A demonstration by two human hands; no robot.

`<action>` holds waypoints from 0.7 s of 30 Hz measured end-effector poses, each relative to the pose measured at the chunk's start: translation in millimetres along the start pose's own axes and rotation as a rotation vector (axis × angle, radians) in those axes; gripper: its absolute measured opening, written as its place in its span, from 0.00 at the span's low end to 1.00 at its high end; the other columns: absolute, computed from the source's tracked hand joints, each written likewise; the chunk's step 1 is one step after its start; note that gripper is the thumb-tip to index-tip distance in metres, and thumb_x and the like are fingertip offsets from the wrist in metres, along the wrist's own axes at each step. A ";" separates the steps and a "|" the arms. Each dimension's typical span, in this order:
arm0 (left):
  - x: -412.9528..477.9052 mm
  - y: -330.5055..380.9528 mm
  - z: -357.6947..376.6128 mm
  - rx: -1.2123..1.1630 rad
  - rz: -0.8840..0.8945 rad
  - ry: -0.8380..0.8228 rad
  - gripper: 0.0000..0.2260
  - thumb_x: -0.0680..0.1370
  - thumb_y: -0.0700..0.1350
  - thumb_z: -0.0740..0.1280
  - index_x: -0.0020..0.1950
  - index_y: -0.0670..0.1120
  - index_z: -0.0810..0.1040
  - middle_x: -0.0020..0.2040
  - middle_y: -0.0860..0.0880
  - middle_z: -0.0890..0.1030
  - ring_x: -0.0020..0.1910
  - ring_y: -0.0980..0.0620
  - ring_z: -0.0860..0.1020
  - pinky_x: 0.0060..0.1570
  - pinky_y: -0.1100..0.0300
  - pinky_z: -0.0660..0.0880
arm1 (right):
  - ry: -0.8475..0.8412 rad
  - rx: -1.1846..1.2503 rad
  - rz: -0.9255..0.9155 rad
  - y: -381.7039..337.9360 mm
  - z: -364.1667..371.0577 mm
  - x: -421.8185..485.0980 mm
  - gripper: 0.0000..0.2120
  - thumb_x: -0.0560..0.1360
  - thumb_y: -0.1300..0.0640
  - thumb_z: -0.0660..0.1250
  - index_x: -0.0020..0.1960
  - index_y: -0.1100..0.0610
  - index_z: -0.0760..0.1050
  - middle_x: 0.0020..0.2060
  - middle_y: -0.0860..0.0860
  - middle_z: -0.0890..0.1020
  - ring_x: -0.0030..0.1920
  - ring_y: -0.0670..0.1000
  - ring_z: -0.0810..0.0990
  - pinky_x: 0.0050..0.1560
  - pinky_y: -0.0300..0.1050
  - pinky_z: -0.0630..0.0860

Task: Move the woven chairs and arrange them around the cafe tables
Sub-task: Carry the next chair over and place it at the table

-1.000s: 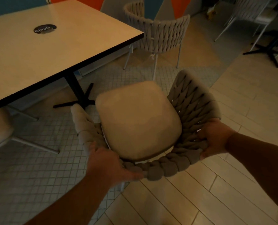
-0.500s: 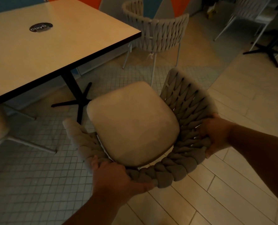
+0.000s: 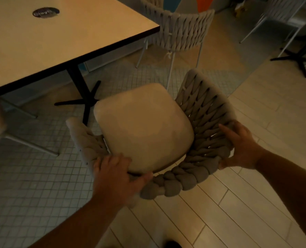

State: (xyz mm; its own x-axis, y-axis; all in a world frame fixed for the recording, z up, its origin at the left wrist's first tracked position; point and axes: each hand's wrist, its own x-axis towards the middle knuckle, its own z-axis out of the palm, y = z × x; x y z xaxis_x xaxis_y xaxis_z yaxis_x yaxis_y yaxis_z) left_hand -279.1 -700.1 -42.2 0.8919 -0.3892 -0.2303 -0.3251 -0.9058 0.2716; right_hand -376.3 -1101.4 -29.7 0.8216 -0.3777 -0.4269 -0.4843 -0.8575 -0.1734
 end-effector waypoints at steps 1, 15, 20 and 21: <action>4.4 -5.0 -0.6 -0.100 -0.041 0.103 0.44 0.65 0.82 0.55 0.67 0.54 0.79 0.71 0.48 0.76 0.74 0.42 0.68 0.73 0.38 0.63 | 0.024 0.223 0.053 -2.2 7.5 -10.8 0.75 0.44 0.21 0.74 0.83 0.34 0.41 0.83 0.52 0.37 0.82 0.62 0.39 0.78 0.71 0.52; 74.8 -66.3 -16.0 -0.833 -0.634 0.255 0.37 0.81 0.39 0.69 0.84 0.49 0.53 0.73 0.38 0.73 0.68 0.34 0.76 0.57 0.44 0.74 | 0.572 1.684 0.503 -81.2 87.0 -5.7 0.36 0.74 0.74 0.65 0.74 0.46 0.66 0.64 0.56 0.77 0.58 0.64 0.81 0.46 0.62 0.83; 67.7 -62.3 -16.0 -0.876 -0.614 0.265 0.39 0.81 0.40 0.68 0.85 0.51 0.49 0.72 0.37 0.74 0.66 0.34 0.76 0.59 0.44 0.75 | 0.602 1.615 0.513 -80.7 80.3 -2.4 0.36 0.74 0.74 0.64 0.75 0.46 0.66 0.63 0.55 0.77 0.57 0.63 0.80 0.48 0.59 0.81; 64.3 -59.6 -15.4 -0.887 -0.635 0.246 0.40 0.80 0.40 0.68 0.85 0.52 0.48 0.72 0.37 0.74 0.65 0.34 0.77 0.60 0.43 0.76 | 0.602 1.594 0.513 -80.0 77.1 -1.4 0.36 0.75 0.74 0.64 0.75 0.46 0.66 0.62 0.55 0.77 0.57 0.63 0.80 0.47 0.59 0.81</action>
State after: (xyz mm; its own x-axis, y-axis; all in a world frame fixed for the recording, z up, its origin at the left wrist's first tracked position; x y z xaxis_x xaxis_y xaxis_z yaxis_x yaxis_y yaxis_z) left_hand -197.5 -668.6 -58.8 0.8864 0.2342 -0.3994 0.4630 -0.4497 0.7638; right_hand -361.9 -1005.4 -83.6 0.3177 -0.8501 -0.4201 -0.1965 0.3744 -0.9062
